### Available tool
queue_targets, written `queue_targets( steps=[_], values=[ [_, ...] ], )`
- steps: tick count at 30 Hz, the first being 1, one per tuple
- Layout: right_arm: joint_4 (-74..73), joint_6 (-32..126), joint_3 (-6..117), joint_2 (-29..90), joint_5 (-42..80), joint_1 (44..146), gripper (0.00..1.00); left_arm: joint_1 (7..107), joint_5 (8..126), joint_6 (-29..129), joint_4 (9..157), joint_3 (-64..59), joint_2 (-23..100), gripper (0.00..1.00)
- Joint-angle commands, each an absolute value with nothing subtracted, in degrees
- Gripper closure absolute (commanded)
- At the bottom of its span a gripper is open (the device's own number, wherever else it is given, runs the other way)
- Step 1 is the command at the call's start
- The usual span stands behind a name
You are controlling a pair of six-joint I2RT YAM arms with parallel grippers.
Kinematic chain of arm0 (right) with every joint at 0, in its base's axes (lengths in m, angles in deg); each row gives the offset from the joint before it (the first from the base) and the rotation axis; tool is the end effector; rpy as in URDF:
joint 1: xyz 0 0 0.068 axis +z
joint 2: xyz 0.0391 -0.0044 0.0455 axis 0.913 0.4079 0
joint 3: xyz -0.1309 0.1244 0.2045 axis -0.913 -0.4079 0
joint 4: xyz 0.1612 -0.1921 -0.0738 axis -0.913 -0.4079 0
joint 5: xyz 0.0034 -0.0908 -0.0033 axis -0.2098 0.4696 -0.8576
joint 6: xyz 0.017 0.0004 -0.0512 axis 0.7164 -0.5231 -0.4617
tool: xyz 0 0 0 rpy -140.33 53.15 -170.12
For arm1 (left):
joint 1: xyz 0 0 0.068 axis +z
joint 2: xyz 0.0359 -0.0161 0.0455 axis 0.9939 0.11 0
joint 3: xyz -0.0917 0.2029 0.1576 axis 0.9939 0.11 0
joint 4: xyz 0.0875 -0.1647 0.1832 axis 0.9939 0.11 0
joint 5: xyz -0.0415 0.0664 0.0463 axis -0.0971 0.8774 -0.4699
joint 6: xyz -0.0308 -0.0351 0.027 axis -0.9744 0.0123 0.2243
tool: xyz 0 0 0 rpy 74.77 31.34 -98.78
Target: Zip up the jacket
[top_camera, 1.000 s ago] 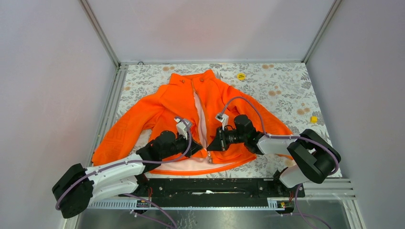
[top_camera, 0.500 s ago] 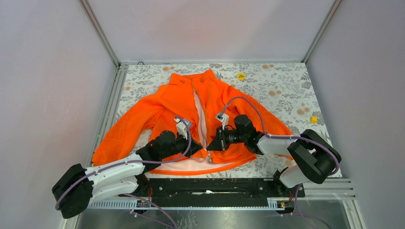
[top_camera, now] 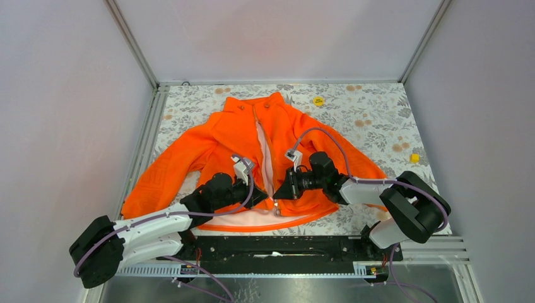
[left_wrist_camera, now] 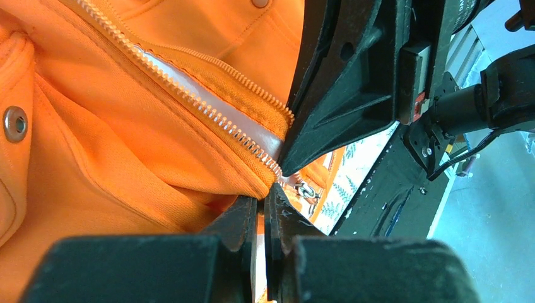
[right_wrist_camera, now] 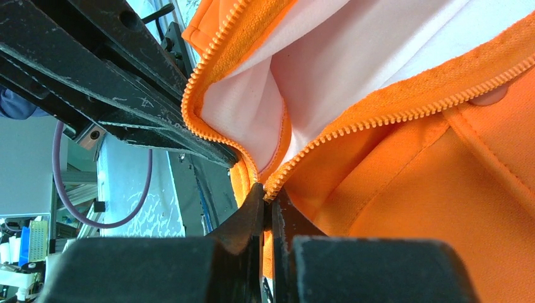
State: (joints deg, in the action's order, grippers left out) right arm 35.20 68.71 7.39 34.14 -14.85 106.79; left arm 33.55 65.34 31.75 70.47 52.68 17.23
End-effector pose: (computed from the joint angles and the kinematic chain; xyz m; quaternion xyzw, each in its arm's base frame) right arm 0.1903 0.1955 0.1634 -0.2783 0.7530 0.5351 0.2630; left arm 0.1215 -0.1551 0.1854 0.1968 0.8053 -0.4098 0.3805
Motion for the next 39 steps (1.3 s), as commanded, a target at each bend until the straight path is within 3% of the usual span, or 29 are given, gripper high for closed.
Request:
queue_targets(
  steps=[1,27,30,31,34,36,39],
  values=[
    [37.21,68.83,8.81,33.94,-13.78,106.44,1.0,33.6,62.71,32.95,66.32,50.31,18.33,1.0],
    [61.03,83.17,6.76,41.86,-14.17,107.35,1.0,33.58,63.51,30.75,65.0,50.49,18.47,0.99],
    [62.2,83.96,6.35,41.65,-14.03,107.47,1.0,33.61,67.31,28.06,68.53,50.44,15.07,0.72],
    [62.05,83.9,6.02,41.34,-13.68,107.46,1.0,33.59,68.47,26.77,69.9,50.42,14.08,0.58],
    [61.44,83.9,4.88,39.94,-12.28,107.58,1.0,33.62,70.86,20.77,74.87,49.98,11.59,0.32],
    [61.23,83.85,4.26,39.17,-11.29,107.57,1.0,33.63,71.25,15.94,77.37,50.07,9.95,0.22],
    [62.45,84.02,3.07,38.55,-9.85,107.72,1.0,33.64,72.13,7.66,81.19,51.16,7.24,0.15]
  ],
)
